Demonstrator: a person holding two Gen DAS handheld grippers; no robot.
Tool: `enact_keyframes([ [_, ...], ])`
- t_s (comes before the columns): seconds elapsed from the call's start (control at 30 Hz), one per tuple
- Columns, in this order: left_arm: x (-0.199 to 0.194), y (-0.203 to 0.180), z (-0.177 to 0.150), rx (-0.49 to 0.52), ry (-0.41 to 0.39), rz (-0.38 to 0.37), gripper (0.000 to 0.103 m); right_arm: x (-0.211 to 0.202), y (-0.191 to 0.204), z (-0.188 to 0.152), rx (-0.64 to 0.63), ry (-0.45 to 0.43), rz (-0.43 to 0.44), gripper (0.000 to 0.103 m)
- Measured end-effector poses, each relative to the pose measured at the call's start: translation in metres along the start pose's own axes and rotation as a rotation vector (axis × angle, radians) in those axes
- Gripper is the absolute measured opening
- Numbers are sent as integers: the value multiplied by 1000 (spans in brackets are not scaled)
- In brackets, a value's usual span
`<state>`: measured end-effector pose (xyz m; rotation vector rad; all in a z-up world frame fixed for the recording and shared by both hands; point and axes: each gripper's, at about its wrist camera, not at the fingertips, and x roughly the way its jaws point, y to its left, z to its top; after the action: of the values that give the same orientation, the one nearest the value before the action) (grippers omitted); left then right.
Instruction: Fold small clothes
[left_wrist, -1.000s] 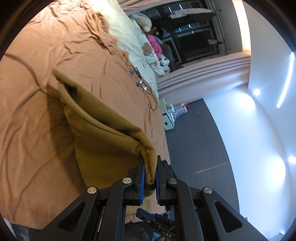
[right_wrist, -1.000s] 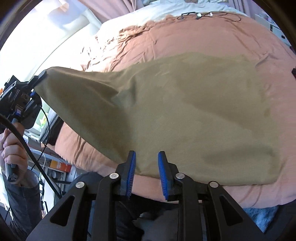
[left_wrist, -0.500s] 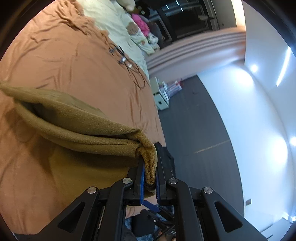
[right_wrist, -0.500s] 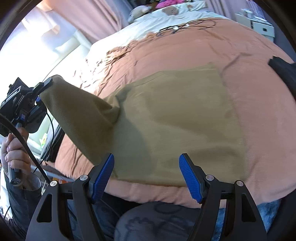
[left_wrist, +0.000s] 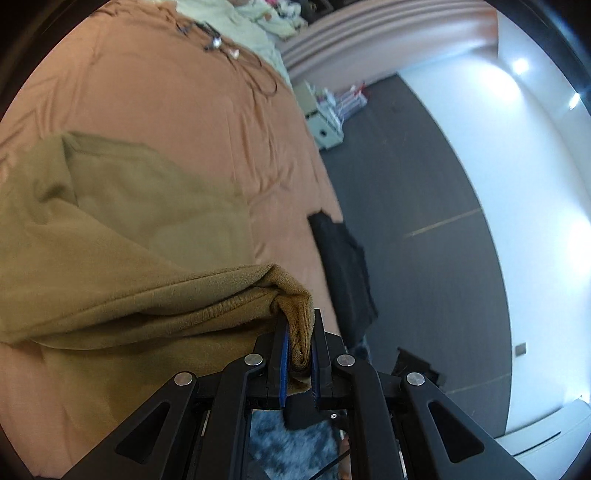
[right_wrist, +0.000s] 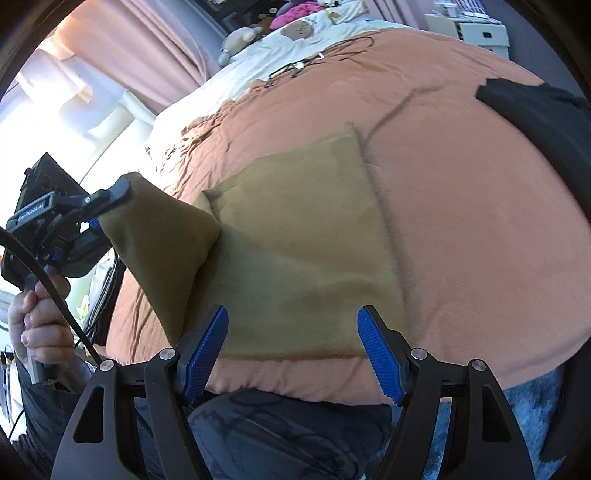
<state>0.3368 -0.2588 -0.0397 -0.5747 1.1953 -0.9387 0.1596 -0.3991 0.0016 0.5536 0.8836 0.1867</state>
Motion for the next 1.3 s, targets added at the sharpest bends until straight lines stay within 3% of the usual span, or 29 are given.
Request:
enact_keyframes([
  [0.47,97,-18,-17,55,191,77,10,-12,-27,-6,41,37,-2,71],
  [0.53,108,-13,-22,25,227,90,18,-10,-27,-6,41,50,3,71],
  [0.6,113,-5,-24,-20,262,58,47,-8,-27,-6,35,64,6,71],
  [0.7,103,4,-23,-31,238,80,73,-4,-24,-4,19,83,11,71],
  [1.1,23,51,-9,-68,137,200,80,23,-3,17,-79,97,-16,71],
  [1.3,-4,78,-12,-109,113,262,87,44,11,27,-127,112,-88,46],
])
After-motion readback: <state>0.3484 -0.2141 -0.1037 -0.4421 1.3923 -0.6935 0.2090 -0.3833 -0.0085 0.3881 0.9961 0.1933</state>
